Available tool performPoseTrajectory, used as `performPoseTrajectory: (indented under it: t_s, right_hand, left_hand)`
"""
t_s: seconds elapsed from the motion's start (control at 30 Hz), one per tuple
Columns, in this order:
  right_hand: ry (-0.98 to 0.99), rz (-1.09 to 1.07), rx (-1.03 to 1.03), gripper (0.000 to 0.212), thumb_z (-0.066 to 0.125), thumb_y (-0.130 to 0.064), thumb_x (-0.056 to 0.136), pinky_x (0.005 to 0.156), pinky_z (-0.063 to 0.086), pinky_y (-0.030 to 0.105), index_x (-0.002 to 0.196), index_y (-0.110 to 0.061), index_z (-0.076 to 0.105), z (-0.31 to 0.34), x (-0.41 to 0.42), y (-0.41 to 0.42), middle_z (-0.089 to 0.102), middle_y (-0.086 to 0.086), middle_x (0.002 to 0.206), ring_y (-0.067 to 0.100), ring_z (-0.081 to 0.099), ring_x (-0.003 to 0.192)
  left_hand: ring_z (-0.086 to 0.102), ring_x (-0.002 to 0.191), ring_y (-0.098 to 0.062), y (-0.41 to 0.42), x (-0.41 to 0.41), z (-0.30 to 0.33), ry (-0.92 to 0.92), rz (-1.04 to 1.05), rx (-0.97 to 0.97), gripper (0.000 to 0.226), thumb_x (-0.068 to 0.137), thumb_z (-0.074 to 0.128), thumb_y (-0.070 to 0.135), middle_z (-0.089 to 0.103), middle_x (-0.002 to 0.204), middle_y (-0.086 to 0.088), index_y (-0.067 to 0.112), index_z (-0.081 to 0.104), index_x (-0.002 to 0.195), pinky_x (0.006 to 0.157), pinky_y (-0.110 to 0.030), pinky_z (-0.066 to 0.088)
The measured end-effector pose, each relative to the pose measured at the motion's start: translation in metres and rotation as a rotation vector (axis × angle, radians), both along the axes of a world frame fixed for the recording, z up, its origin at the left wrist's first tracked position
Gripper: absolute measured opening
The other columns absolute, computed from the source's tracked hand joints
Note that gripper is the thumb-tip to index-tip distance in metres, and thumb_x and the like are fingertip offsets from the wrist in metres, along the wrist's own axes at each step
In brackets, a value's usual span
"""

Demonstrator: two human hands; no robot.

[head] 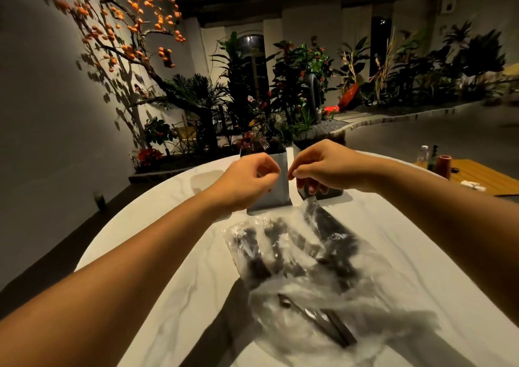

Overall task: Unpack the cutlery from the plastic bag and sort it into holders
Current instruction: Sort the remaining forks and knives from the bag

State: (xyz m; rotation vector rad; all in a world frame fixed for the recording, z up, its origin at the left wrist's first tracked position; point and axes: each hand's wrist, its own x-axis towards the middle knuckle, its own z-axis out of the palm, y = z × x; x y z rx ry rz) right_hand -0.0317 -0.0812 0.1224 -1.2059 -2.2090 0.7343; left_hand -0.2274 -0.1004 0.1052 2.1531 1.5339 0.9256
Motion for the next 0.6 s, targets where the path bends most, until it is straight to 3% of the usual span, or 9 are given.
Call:
performPoseTrajectory:
  t_s: [0.07, 0.13, 0.2, 0.3, 0.37, 0.47, 0.53, 0.6]
  right_hand:
    - [-0.018, 0.048, -0.064, 0.018, 0.058, -0.017, 0.098, 0.056, 0.052, 0.026, 0.098, -0.006, 0.073, -0.005, 0.007, -0.017, 0.072, 0.008, 0.084, 0.016, 0.065, 0.065]
    - [-0.016, 0.068, -0.143, 0.02, 0.058, -0.017, 0.098, 0.054, 0.053, 0.026, 0.096, -0.003, 0.072, -0.01, 0.016, -0.036, 0.07, 0.01, 0.08, 0.017, 0.065, 0.064]
    - [-0.027, 0.086, -0.235, 0.021, 0.058, -0.017, 0.097, 0.056, 0.054, 0.028, 0.093, -0.002, 0.072, -0.014, 0.025, -0.051, 0.069, 0.011, 0.077, 0.019, 0.065, 0.064]
    - [-0.102, 0.144, -0.429, 0.025, 0.054, -0.016, 0.099, 0.064, 0.057, 0.031, 0.1, 0.003, 0.07, -0.023, 0.034, -0.073, 0.07, 0.015, 0.082, 0.022, 0.067, 0.069]
    - [-0.191, 0.201, -0.575, 0.028, 0.05, -0.015, 0.101, 0.071, 0.058, 0.032, 0.107, 0.006, 0.068, -0.032, 0.035, -0.087, 0.073, 0.019, 0.092, 0.025, 0.07, 0.079]
    - [-0.31, 0.224, -0.671, 0.027, 0.049, -0.01, 0.101, 0.084, 0.059, 0.033, 0.116, 0.004, 0.067, -0.051, 0.03, -0.103, 0.073, 0.018, 0.108, 0.026, 0.072, 0.097]
    - [-0.358, 0.143, -0.552, 0.028, 0.051, -0.008, 0.101, 0.092, 0.055, 0.031, 0.124, -0.001, 0.065, -0.064, 0.025, -0.104, 0.07, 0.013, 0.12, 0.025, 0.068, 0.109]
    - [-0.473, 0.046, -0.267, 0.035, 0.05, -0.009, 0.101, 0.098, 0.047, 0.029, 0.135, -0.011, 0.059, -0.073, 0.022, -0.103, 0.061, 0.006, 0.135, 0.022, 0.059, 0.12]
  left_hand:
    - [0.067, 0.097, -0.011, -0.021, 0.01, -0.008, 0.096, -0.093, -0.093, 0.017, 0.095, 0.065, 0.02, 0.07, 0.104, 0.002, 0.018, 0.066, 0.112, 0.086, -0.027, 0.056]
    - [0.067, 0.102, -0.013, -0.042, 0.022, -0.015, 0.168, -0.154, -0.182, 0.022, 0.092, 0.067, 0.015, 0.071, 0.108, 0.002, 0.017, 0.067, 0.114, 0.093, -0.03, 0.056]
    - [0.065, 0.105, -0.011, -0.059, 0.033, -0.02, 0.237, -0.228, -0.3, 0.03, 0.091, 0.069, 0.015, 0.068, 0.115, 0.002, 0.018, 0.063, 0.12, 0.094, -0.025, 0.054]
    - [0.058, 0.111, -0.004, -0.081, 0.043, -0.034, 0.281, -0.333, -0.466, 0.05, 0.081, 0.082, 0.031, 0.062, 0.124, 0.007, 0.037, 0.053, 0.122, 0.093, -0.015, 0.049]
    - [0.056, 0.115, -0.009, -0.09, 0.048, -0.05, 0.389, -0.291, -0.405, 0.057, 0.075, 0.087, 0.039, 0.06, 0.124, 0.009, 0.039, 0.054, 0.122, 0.097, -0.024, 0.048]
    - [0.061, 0.1, -0.016, -0.092, 0.05, -0.07, 0.483, -0.053, -0.141, 0.033, 0.085, 0.079, 0.026, 0.063, 0.11, 0.005, 0.027, 0.065, 0.115, 0.087, -0.034, 0.056]
    - [0.062, 0.092, -0.018, -0.092, 0.049, -0.077, 0.399, 0.112, 0.048, 0.017, 0.091, 0.071, 0.018, 0.067, 0.104, 0.003, 0.023, 0.069, 0.107, 0.083, -0.04, 0.058]
    - [0.061, 0.089, -0.02, -0.096, 0.044, -0.077, 0.34, 0.261, 0.245, 0.013, 0.092, 0.067, 0.018, 0.067, 0.103, 0.001, 0.021, 0.068, 0.104, 0.08, -0.04, 0.058]
